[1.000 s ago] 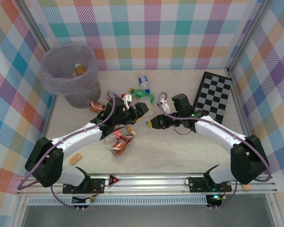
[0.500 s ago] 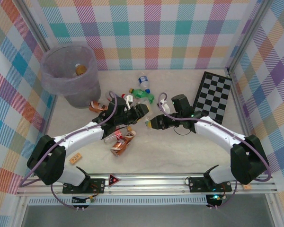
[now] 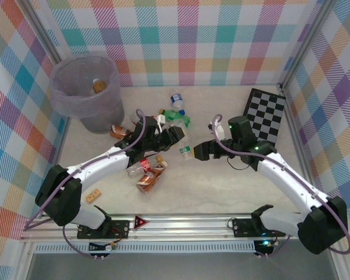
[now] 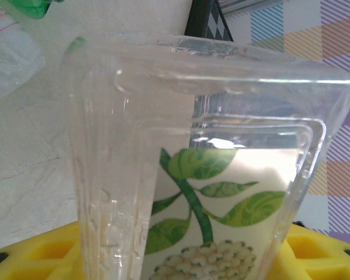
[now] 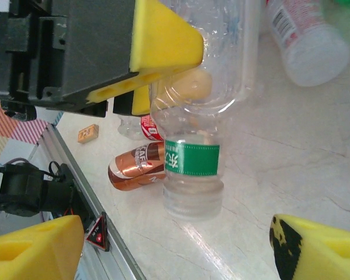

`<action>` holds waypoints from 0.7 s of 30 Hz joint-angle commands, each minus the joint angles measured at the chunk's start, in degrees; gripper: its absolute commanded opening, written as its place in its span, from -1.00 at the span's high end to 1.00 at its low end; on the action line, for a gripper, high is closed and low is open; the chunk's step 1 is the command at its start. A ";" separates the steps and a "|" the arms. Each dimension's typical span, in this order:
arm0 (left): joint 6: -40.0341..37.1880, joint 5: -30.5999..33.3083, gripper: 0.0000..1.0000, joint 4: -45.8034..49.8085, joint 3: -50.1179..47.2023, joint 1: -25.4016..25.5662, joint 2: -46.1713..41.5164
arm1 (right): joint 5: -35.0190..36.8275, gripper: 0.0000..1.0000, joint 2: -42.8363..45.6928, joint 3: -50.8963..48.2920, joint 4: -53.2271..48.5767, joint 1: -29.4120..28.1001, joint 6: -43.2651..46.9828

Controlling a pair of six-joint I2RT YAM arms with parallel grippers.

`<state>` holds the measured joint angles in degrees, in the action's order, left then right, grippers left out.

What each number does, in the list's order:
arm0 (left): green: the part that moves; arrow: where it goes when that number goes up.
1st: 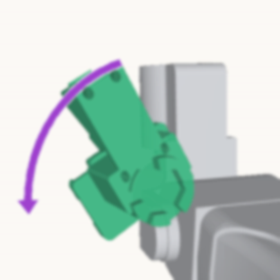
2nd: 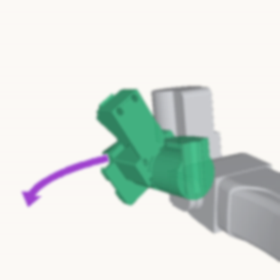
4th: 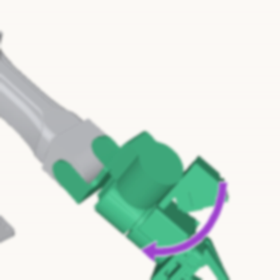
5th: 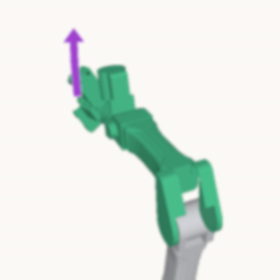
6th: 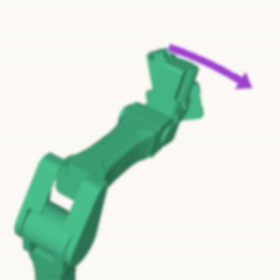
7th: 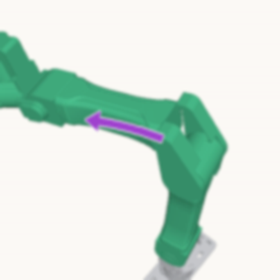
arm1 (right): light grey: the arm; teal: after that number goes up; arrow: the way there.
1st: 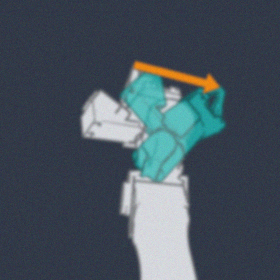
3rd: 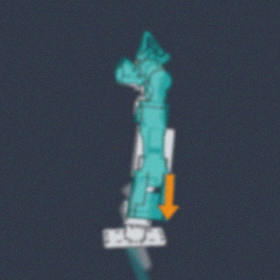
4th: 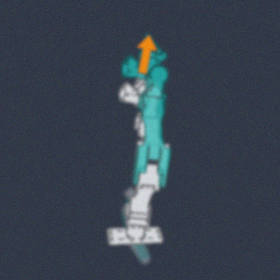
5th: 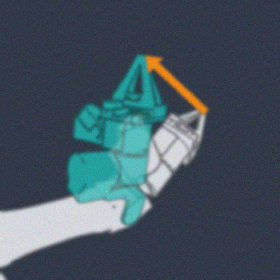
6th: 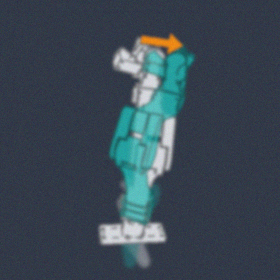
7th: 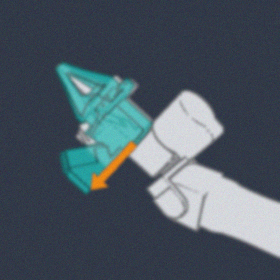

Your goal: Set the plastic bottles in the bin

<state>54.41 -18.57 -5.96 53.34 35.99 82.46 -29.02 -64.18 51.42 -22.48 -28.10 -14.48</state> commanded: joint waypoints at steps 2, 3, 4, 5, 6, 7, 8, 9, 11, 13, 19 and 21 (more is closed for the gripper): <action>-5.25 -1.34 0.00 6.71 6.24 -2.58 -0.23 | 3.56 -0.66 4.13 -1.24 -4.72 0.40 -0.01; -6.64 -1.70 0.00 8.83 8.06 -3.65 -0.32 | 3.87 -0.67 4.86 -1.51 -4.94 0.54 -0.18; -8.11 -2.02 0.01 11.26 10.17 -4.86 -0.45 | 4.08 -0.67 5.30 -1.86 -5.10 0.66 -0.20; -9.56 -2.13 0.02 13.29 12.14 -6.01 -0.52 | 4.10 -0.67 5.41 -2.00 -5.37 0.70 -0.23; -11.06 -2.46 0.03 15.80 14.59 -7.41 -0.62 | 4.08 -0.67 5.36 -1.92 -5.91 0.76 -0.04; -12.59 -2.60 0.04 17.92 16.98 -8.97 -0.60 | 4.12 -0.67 5.31 -1.85 -6.41 0.75 0.09; -13.70 -3.01 0.05 19.58 18.98 -10.34 -0.64 | 4.14 -0.67 5.29 -1.84 -6.69 0.75 0.11; -14.82 -3.60 0.07 21.19 21.13 -12.01 -0.63 | 4.24 -0.67 5.30 -1.97 -6.79 0.79 0.14; -16.48 -4.86 0.11 24.49 25.89 -15.67 -0.29 | 4.41 -0.67 5.38 -2.45 -6.57 0.80 -0.15; -17.81 -6.81 0.17 26.69 30.30 -20.10 0.47 | 4.75 -0.67 5.56 -3.06 -6.22 0.77 -0.45; -19.61 -9.18 0.36 31.07 42.31 -32.48 3.05 | 5.47 -0.67 6.70 -4.16 -7.12 0.76 -0.59; -18.96 -8.50 0.54 30.53 43.95 -36.44 3.20 | 5.38 -0.67 7.20 -4.49 -7.41 0.75 -0.68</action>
<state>36.95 -25.63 21.87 94.32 3.14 85.21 -23.79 -58.63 47.44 -28.62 -27.68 -14.61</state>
